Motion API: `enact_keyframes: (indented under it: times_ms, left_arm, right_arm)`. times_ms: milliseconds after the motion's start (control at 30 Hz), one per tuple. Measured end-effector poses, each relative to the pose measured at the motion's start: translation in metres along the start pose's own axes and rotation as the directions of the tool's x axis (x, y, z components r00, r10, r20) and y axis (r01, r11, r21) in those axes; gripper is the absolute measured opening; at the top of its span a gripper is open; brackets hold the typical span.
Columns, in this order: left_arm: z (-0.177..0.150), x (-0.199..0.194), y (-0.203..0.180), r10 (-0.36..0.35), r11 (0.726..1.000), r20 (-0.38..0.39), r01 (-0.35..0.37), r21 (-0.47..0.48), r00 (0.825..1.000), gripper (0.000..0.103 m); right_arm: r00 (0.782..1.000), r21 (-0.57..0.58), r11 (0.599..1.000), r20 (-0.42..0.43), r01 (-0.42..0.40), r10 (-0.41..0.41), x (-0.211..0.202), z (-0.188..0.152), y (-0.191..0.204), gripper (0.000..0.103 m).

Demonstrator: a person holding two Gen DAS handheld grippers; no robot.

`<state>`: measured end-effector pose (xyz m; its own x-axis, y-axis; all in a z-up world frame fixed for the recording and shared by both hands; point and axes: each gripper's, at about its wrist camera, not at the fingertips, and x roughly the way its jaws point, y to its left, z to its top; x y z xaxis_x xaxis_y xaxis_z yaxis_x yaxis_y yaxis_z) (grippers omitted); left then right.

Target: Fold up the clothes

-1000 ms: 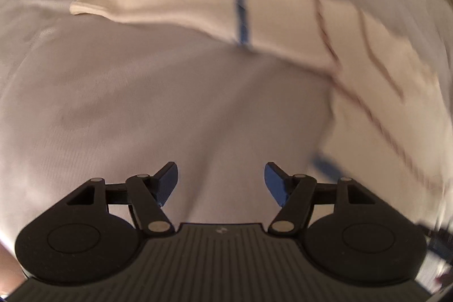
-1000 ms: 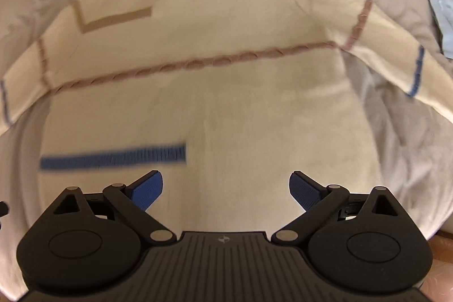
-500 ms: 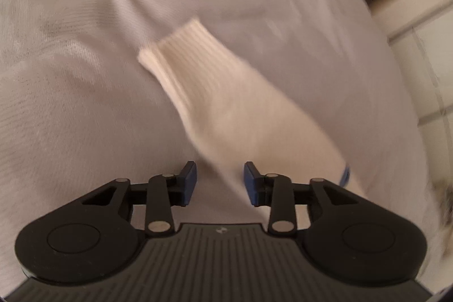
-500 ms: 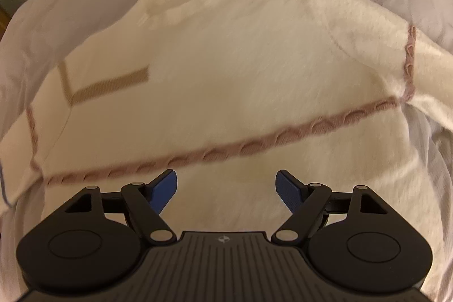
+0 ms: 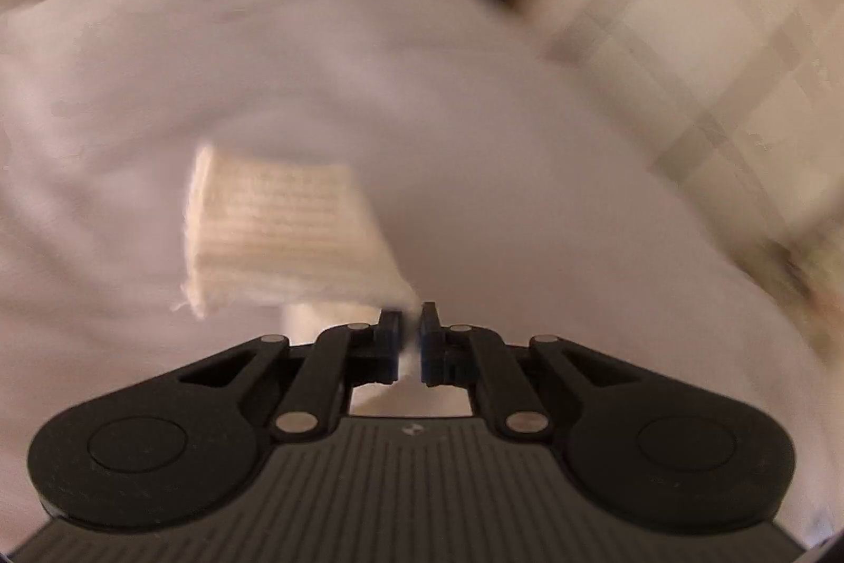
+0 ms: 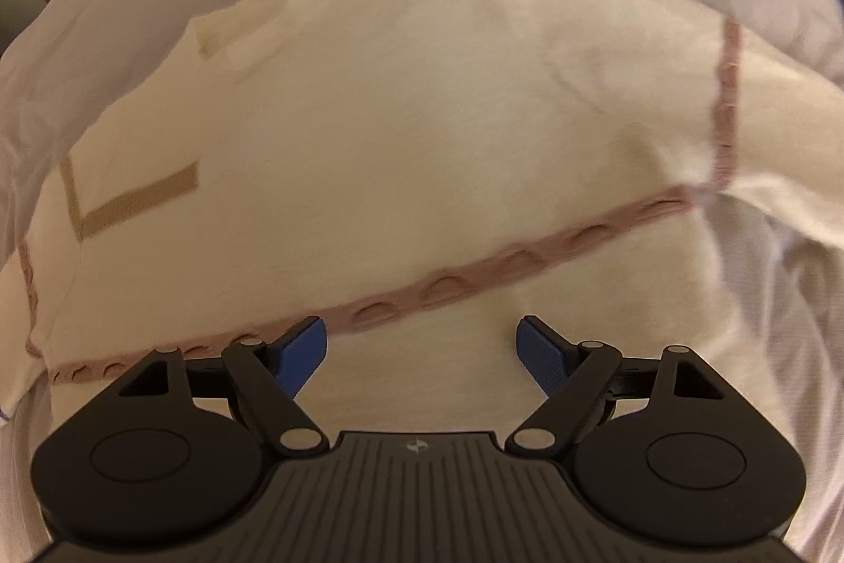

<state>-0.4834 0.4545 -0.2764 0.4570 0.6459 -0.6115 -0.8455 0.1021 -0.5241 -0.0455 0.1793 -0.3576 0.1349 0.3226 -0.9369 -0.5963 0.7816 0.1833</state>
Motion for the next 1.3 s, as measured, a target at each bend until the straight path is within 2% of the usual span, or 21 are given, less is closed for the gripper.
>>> enact_keyframes:
  times_ms: [33, 67, 100, 167, 233, 267, 333, 433, 533, 600, 667, 700, 800, 867, 933, 1000, 1067, 1100, 1133, 1200, 1300]
  left_arm:
    - [-0.011, -0.002, -0.031, -0.094, 0.994, -0.033, 0.095, 0.043, 0.995, 0.004]
    - [-0.025, -0.001, -0.059, -0.176, 0.98, -0.081, 0.182, 0.081, 0.981, 0.004]
    - [-0.039, 0.0, -0.087, -0.253, 0.956, -0.132, 0.269, 0.115, 0.958, 0.004]
    - [-0.071, 0.004, -0.141, -0.382, 0.891, -0.25, 0.426, 0.158, 0.89, 0.01]
    - [-0.116, 0.018, -0.181, -0.425, 0.841, -0.4, 0.517, 0.157, 0.812, 0.016]
    - [-0.137, 0.023, -0.193, -0.405, 0.836, -0.459, 0.524, 0.165, 0.791, 0.022]
    - [-0.17, 0.031, -0.206, -0.349, 0.834, -0.551, 0.52, 0.187, 0.758, 0.021]
    - [-0.185, 0.028, -0.198, -0.281, 0.846, -0.585, 0.484, 0.223, 0.76, 0.022]
    - [-0.171, 0.024, -0.17, -0.21, 0.877, -0.571, 0.411, 0.25, 0.793, 0.022]
    - [-0.154, 0.025, -0.147, -0.142, 0.896, -0.544, 0.341, 0.284, 0.827, 0.022]
    - [-0.14, 0.028, -0.131, -0.085, 0.912, -0.51, 0.273, 0.307, 0.856, 0.022]
    - [-0.137, 0.03, -0.129, -0.063, 0.915, -0.495, 0.248, 0.318, 0.867, 0.022]
    - [-0.121, 0.034, -0.116, 0.003, 0.91, -0.447, 0.184, 0.373, 0.894, 0.023]
    - [-0.118, 0.034, -0.106, 0.022, 0.915, -0.441, 0.16, 0.371, 0.897, 0.023]
    - [-0.119, 0.034, -0.098, 0.034, 0.916, -0.446, 0.15, 0.371, 0.894, 0.023]
    - [-0.13, 0.043, -0.105, 0.063, 0.904, -0.447, 0.138, 0.404, 0.892, 0.023]
    - [-0.137, 0.045, -0.104, 0.092, 0.891, -0.447, 0.126, 0.436, 0.89, 0.024]
    - [-0.139, 0.046, -0.105, 0.099, 0.885, -0.442, 0.124, 0.449, 0.892, 0.024]
    - [-0.141, 0.047, -0.106, 0.099, 0.879, -0.434, 0.127, 0.461, 0.895, 0.024]
    - [-0.142, 0.051, -0.11, 0.095, 0.872, -0.419, 0.127, 0.472, 0.903, 0.024]
    - [-0.144, 0.062, -0.115, 0.095, 0.86, -0.399, 0.127, 0.494, 0.912, 0.024]
  right_arm:
    - [1.0, 0.013, 1.0, 0.005, 0.0, -0.001, -0.003, 0.001, -0.006, 0.082]
    - [1.0, 0.025, 1.0, 0.011, 0.003, -0.003, -0.006, 0.002, -0.013, 0.082]
    - [1.0, 0.037, 0.999, 0.017, 0.005, -0.006, -0.009, 0.003, -0.02, 0.081]
    - [0.999, 0.056, 0.998, 0.032, 0.013, -0.014, -0.016, 0.005, -0.033, 0.082]
    - [0.999, 0.072, 0.997, 0.049, 0.016, -0.02, -0.022, 0.007, -0.045, 0.081]
    - [0.998, 0.082, 0.996, 0.061, 0.016, -0.022, -0.025, 0.007, -0.051, 0.081]
    - [0.997, 0.113, 0.994, 0.082, 0.005, -0.014, -0.03, 0.009, -0.065, 0.081]
    - [0.996, 0.162, 0.987, 0.091, -0.018, 0.003, -0.035, 0.011, -0.085, 0.081]
    - [0.991, 0.195, 0.975, 0.101, -0.106, 0.088, -0.034, 0.011, -0.097, 0.081]
    - [0.981, 0.209, 0.961, 0.108, -0.183, 0.163, -0.029, 0.012, -0.1, 0.072]
    - [0.96, 0.245, 0.929, 0.11, -0.277, 0.258, -0.021, 0.014, -0.101, 0.06]
    - [0.941, 0.284, 0.897, 0.11, -0.338, 0.32, -0.014, 0.016, -0.103, 0.052]
    - [0.887, 0.389, 0.8, 0.132, -0.457, 0.442, 0.005, 0.024, -0.103, 0.051]
    - [0.879, 0.405, 0.786, 0.116, -0.466, 0.462, 0.022, 0.03, -0.096, 0.051]
    - [0.898, 0.438, 0.793, 0.087, -0.423, 0.431, 0.041, 0.034, -0.089, 0.051]
    - [0.902, 0.447, 0.792, 0.095, -0.417, 0.421, 0.053, 0.04, -0.082, 0.049]
    - [0.9, 0.433, 0.794, 0.117, -0.426, 0.42, 0.06, 0.048, -0.075, 0.015]
    - [0.897, 0.395, 0.807, 0.133, -0.439, 0.422, 0.056, 0.054, -0.069, 0.013]
    - [0.887, 0.34, 0.819, 0.176, -0.462, 0.427, 0.044, 0.059, -0.064, 0.012]
    - [0.845, 0.199, 0.838, 0.303, -0.508, 0.44, 0.01, 0.065, -0.058, 0.012]
    - [0.813, 0.102, 0.876, 0.434, -0.472, 0.387, -0.028, 0.071, -0.067, 0.012]
